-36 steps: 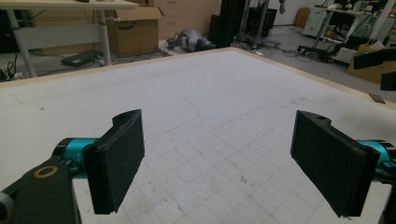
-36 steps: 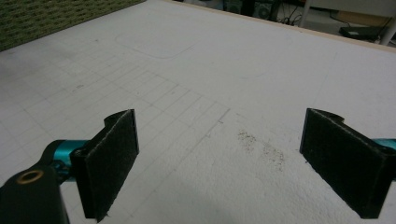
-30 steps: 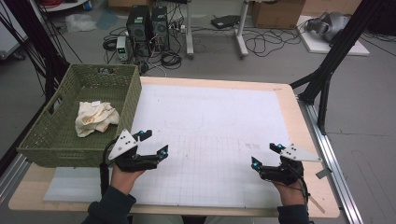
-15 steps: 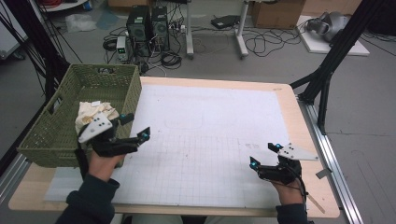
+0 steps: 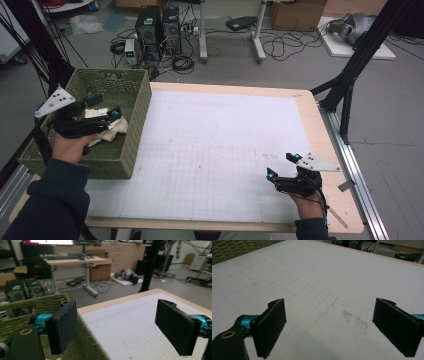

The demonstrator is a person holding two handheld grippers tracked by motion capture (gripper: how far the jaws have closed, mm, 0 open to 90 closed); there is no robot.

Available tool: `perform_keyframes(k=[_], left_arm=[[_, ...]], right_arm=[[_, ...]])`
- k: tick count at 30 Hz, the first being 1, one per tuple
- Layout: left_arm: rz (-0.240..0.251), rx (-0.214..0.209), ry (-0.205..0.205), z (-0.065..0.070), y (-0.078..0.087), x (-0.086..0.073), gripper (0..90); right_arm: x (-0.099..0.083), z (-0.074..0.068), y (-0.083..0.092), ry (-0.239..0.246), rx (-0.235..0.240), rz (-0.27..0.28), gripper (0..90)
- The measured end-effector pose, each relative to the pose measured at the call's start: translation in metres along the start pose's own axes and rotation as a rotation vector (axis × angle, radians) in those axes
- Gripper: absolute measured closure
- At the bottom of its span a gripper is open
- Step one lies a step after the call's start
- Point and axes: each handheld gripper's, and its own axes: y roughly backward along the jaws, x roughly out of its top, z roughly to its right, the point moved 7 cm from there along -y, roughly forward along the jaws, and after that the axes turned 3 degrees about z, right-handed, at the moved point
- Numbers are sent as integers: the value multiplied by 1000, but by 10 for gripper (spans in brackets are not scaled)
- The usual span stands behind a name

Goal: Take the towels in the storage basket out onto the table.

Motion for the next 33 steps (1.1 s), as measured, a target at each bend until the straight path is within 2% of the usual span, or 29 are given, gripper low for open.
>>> perform_keyframes(k=[2,3,4,5,8,9,10,11,12,14,15,16,17,18,19,23,25,26,27,28,29,31,32,33], left_arm=[[-17,26,8,-14,0,-3,188],[-37,56,27,-28,-1,-7,184],[-37,56,27,-28,-1,-7,183],[-50,67,41,-34,-2,-11,183],[-113,102,61,-51,-10,-24,182],[-151,127,70,-61,-14,-32,185],[-151,127,70,-61,-14,-32,187],[-200,157,91,-74,-19,-42,189],[-200,157,91,-74,-19,-42,190],[-275,203,119,-91,-24,-60,190],[-296,214,126,-96,-26,-65,191],[-296,214,126,-96,-26,-65,192],[-319,220,141,-100,-28,-72,192],[-344,207,184,-104,-31,-80,196],[-356,203,195,-105,-33,-84,200],[-389,219,172,-108,-38,-91,207],[-429,262,182,-115,-39,-99,201],[-429,262,182,-115,-39,-99,192],[-458,271,189,-116,-39,-103,193],[-511,297,198,-118,-38,-110,194],[-511,297,198,-118,-38,-110,194],[-587,339,226,-123,-36,-121,195],[-587,339,226,-123,-36,-121,195],[-615,347,235,-124,-36,-125,195]], right_arm=[[-1,0,-1,-5,1,-2,109],[0,-1,-2,-3,4,-6,109],[0,-1,-3,-2,4,-7,109],[0,-1,-3,-2,4,-7,109],[0,-1,-4,-3,6,-9,109],[0,-1,-5,0,6,-9,109],[-1,-2,-5,1,6,-11,109],[-1,-2,-5,4,6,-10,109],[-1,-2,-5,4,6,-10,109],[-1,-1,-5,4,4,-12,109],[-1,-1,-5,4,3,-13,109],[-1,-1,-5,4,3,-13,109],[-2,-1,-5,3,1,-15,109],[-2,1,-6,2,-2,-15,109],[-3,1,-6,0,-4,-18,109],[-4,2,-5,-7,-3,-23,109],[-4,2,-6,-6,-6,-22,109],[-4,2,-6,-6,-6,-22,109],[-3,1,-6,-3,-6,-21,109],[-3,1,-6,-3,-6,-24,109],[-3,1,-6,-1,-6,-23,109],[-4,1,-6,-1,-6,-24,109],[-4,1,-6,-1,-6,-24,109],[-4,1,-6,-2,-7,-23,109]])
